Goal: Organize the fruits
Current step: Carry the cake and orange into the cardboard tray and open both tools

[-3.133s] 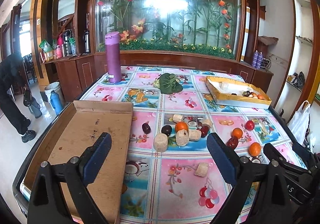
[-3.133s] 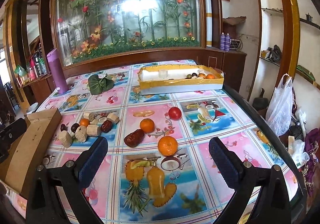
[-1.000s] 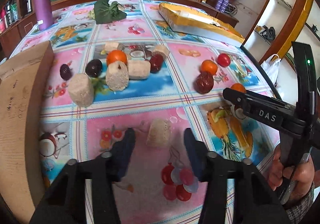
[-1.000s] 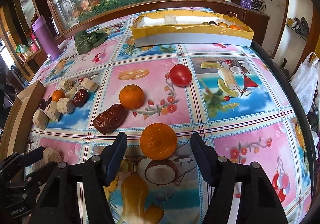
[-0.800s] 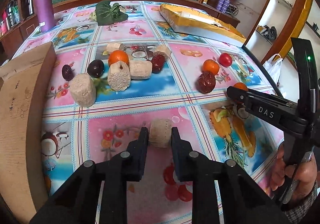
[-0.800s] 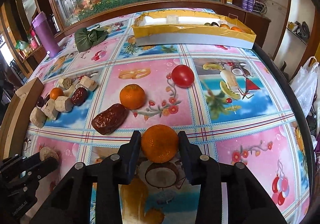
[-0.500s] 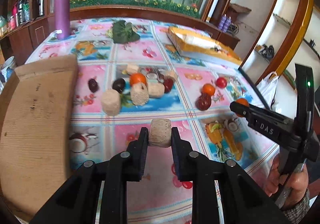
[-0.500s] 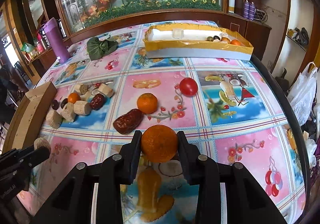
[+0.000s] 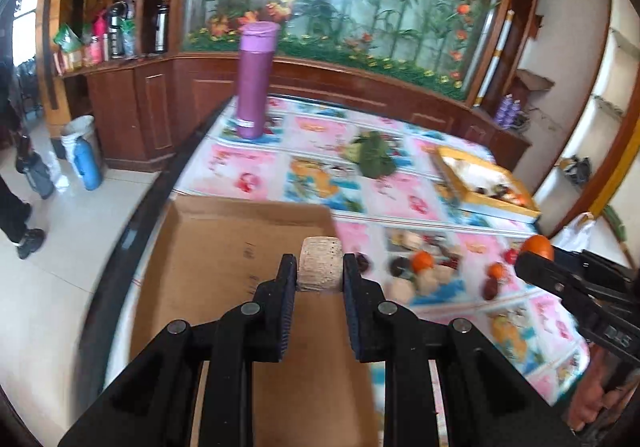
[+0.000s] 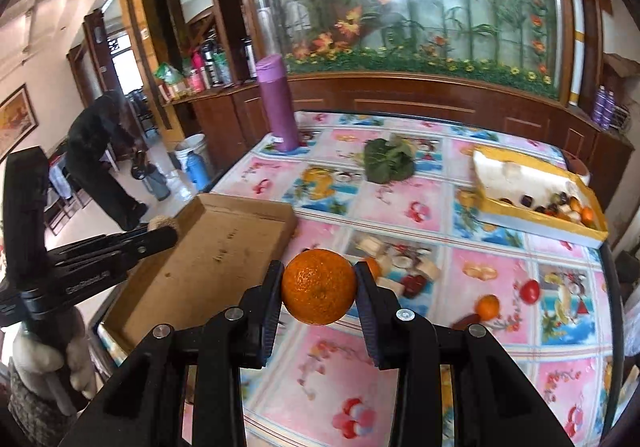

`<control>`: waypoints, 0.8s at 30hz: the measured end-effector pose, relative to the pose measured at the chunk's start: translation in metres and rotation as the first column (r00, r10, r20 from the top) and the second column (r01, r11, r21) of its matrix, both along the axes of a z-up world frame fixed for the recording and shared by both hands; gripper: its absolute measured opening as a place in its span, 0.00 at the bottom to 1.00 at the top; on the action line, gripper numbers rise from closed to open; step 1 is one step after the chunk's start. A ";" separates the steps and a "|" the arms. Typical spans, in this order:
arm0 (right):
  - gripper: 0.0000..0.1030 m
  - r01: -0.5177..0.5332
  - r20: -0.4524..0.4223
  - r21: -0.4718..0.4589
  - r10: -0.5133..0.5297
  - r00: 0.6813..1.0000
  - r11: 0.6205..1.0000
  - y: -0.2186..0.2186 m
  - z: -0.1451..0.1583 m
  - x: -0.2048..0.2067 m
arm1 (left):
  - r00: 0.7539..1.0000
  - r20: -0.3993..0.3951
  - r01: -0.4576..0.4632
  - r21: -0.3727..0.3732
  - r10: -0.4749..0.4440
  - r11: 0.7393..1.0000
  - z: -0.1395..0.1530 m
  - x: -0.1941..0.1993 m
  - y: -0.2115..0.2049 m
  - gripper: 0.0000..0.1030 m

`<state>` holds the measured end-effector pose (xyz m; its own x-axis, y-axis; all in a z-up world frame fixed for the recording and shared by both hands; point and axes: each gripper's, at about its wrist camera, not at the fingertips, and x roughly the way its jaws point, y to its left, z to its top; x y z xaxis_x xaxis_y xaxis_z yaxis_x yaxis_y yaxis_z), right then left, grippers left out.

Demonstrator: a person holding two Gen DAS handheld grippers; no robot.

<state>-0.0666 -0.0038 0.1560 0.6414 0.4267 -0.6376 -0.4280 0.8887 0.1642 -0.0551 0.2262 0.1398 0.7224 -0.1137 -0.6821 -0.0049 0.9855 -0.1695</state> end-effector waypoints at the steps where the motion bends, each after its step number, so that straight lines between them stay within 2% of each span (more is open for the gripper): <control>1: 0.37 -0.025 -0.008 0.006 0.025 1.000 1.000 0.013 0.000 0.006 | 1.000 -0.022 -0.012 0.001 0.012 1.000 -0.004 0.011 0.010 0.21; 6: 0.38 -0.131 -0.094 -0.007 0.130 0.987 0.991 0.084 -0.033 0.057 | 0.985 -0.155 -0.083 -0.022 0.078 0.996 -0.048 0.071 0.054 0.21; 12: 0.38 -0.157 -0.208 -0.076 0.138 0.968 0.985 0.142 -0.094 0.120 | 0.952 -0.275 -0.154 -0.061 0.131 0.986 -0.099 0.115 0.087 0.21; 16: 0.38 -0.147 -0.241 -0.100 0.119 0.963 0.984 0.157 -0.116 0.144 | 0.944 -0.301 -0.167 -0.094 0.132 0.981 -0.110 0.124 0.096 0.21; 20: 0.38 -0.152 -0.250 -0.118 0.119 0.961 0.981 0.164 -0.124 0.153 | 0.944 -0.306 -0.159 -0.105 0.121 0.982 -0.112 0.127 0.095 0.24; 22: 0.38 -0.149 -0.246 -0.131 0.113 0.963 0.980 0.167 -0.127 0.155 | 0.944 -0.306 -0.167 -0.112 0.126 0.980 -0.113 0.128 0.097 0.38; 24: 0.38 -0.146 -0.241 -0.138 0.110 0.964 0.980 0.169 -0.128 0.154 | 0.943 -0.304 -0.178 -0.119 0.135 0.977 -0.112 0.126 0.099 0.41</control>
<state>0.0878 0.1648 0.0282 0.4153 0.3810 -0.8261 -0.5065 0.8512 0.1379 0.0714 0.3255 0.0274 0.5099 -0.1270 -0.8508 -0.2276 0.9339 -0.2758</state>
